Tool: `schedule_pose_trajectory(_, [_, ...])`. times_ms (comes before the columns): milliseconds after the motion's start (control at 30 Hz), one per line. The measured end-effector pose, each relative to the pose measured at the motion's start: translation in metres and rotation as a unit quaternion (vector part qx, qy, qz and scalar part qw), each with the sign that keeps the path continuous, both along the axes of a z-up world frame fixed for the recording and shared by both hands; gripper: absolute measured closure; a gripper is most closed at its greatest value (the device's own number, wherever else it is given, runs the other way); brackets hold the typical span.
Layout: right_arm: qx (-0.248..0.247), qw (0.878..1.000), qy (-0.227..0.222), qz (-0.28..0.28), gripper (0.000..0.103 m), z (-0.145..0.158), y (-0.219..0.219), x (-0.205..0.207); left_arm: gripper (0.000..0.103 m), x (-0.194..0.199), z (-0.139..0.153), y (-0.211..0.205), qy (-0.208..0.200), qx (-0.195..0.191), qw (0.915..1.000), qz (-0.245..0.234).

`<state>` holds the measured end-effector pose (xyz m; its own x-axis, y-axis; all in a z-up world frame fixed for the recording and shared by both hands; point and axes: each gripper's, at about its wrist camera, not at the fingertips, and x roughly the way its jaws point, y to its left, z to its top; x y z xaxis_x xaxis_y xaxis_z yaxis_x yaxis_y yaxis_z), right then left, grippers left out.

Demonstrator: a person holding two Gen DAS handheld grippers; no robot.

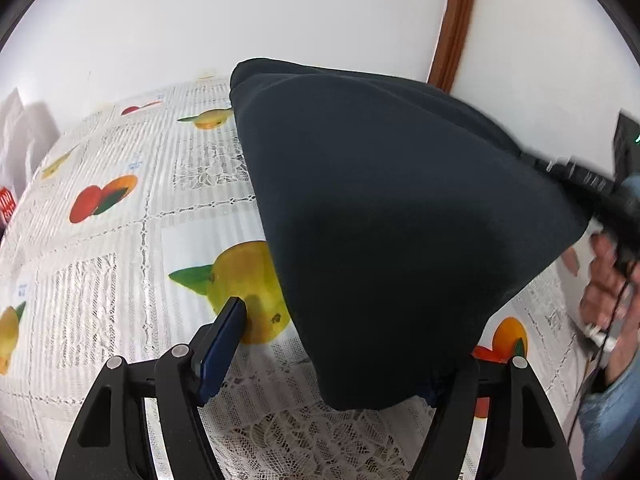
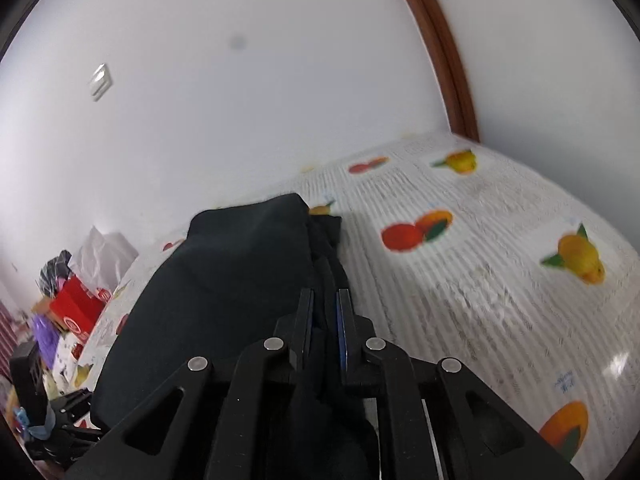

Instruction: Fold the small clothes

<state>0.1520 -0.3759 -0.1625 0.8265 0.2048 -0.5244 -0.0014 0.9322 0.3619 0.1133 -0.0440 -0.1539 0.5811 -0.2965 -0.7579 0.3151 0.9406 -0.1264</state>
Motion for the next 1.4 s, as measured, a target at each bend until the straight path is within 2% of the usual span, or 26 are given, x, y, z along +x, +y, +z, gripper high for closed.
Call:
schedule_pose_trajectory(67, [-0.025,0.999,0.031,0.003,0.089,-0.012,0.005,0.006,0.031,-0.002,0.001,-0.003,-0.003,0.008,1.0,-0.001])
schedule_pose_trajectory(133, [-0.036,0.999,0.035,-0.003,0.082,-0.01,0.002,-0.001,0.031,-0.006,0.002,0.0,0.0,0.011,0.9999,-0.004])
schedule_pose_trajectory(233, [-0.058,0.998,0.017,-0.023,0.075,0.01,-0.003,-0.021,0.034,-0.021,0.007,0.009,0.007,-0.004,0.9997,-0.024])
schedule_pose_trajectory(267, [-0.072,0.997,0.008,-0.024,0.074,0.017,-0.002,-0.027,0.034,-0.032,0.013,0.015,0.006,-0.026,0.999,-0.037])
schedule_pose_trajectory(333, [-0.101,0.995,-0.012,-0.014,0.074,0.028,0.006,-0.039,0.034,-0.043,0.027,0.017,-0.011,-0.049,0.9977,-0.046])
schedule_pose_trajectory(367, [-0.113,0.993,-0.018,-0.008,0.074,0.03,0.012,-0.043,0.034,-0.046,0.036,0.016,-0.029,-0.047,0.9974,-0.046])
schedule_pose_trajectory(467, [-0.129,0.991,-0.019,0.005,0.074,0.024,0.029,-0.048,0.034,-0.036,0.056,0.013,-0.057,-0.044,0.9968,-0.034])
schedule_pose_trajectory(500, [-0.138,0.99,-0.006,0.006,0.074,0.016,0.033,-0.048,0.034,-0.028,0.059,0.012,-0.055,-0.044,0.9971,-0.029])
schedule_pose_trajectory(567, [-0.164,0.986,0.029,-0.005,0.075,0.0,0.035,-0.046,0.034,-0.007,0.054,0.01,-0.048,-0.017,0.9986,-0.012])
schedule_pose_trajectory(633, [-0.172,0.984,0.042,0.001,0.075,-0.006,0.033,-0.047,0.031,0.004,0.039,0.006,-0.035,0.009,0.9993,-0.01])
schedule_pose_trajectory(733, [-0.189,0.98,0.053,0.023,0.074,0.01,0.032,-0.05,0.03,0.01,0.011,0.007,0.001,0.001,0.9997,-0.025])
schedule_pose_trajectory(867, [-0.207,0.977,0.026,0.042,0.066,0.033,0.038,-0.038,0.031,0.014,0.023,0.016,0.005,-0.03,0.9992,-0.027])
schedule_pose_trajectory(1000, [-0.156,0.985,0.044,0.053,0.065,0.028,0.035,0.003,0.033,0.025,0.035,0.019,-0.016,-0.017,0.9996,-0.015])
schedule_pose_trajectory(1033, [-0.143,0.987,0.056,0.051,0.066,0.022,0.033,0.013,0.033,0.026,0.036,0.019,-0.016,-0.015,0.9997,-0.014])
schedule_pose_trajectory(1067, [-0.128,0.988,0.071,0.052,0.079,0.013,0.031,0.024,0.032,0.03,0.035,0.019,-0.011,-0.015,0.9997,-0.014])
schedule_pose_trajectory(1100, [-0.111,0.989,0.076,0.061,0.1,0.008,0.028,0.03,0.032,0.033,0.032,0.02,-0.005,-0.019,0.9997,-0.015])
schedule_pose_trajectory(1133, [-0.099,0.99,0.073,0.073,0.1,0.005,0.027,0.031,0.031,0.035,0.03,0.022,-0.001,-0.023,0.9996,-0.016])
schedule_pose_trajectory(1200, [-0.076,0.994,0.038,0.062,0.1,0.009,0.012,0.023,0.031,0.034,0.03,0.024,0.001,-0.032,0.9993,-0.02])
schedule_pose_trajectory(1267, [-0.052,0.995,0.054,0.058,0.1,0.006,0.006,0.025,0.031,0.039,0.031,0.027,0.0,-0.041,0.999,-0.019])
schedule_pose_trajectory(1300, [-0.058,0.995,0.065,0.057,0.1,0.005,0.009,0.026,0.031,0.041,0.033,0.027,-0.004,-0.039,0.9991,-0.016])
schedule_pose_trajectory(1400, [-0.132,0.988,0.071,0.046,0.099,0.022,0.024,0.028,0.031,0.047,0.042,0.029,-0.016,-0.025,0.9995,-0.006])
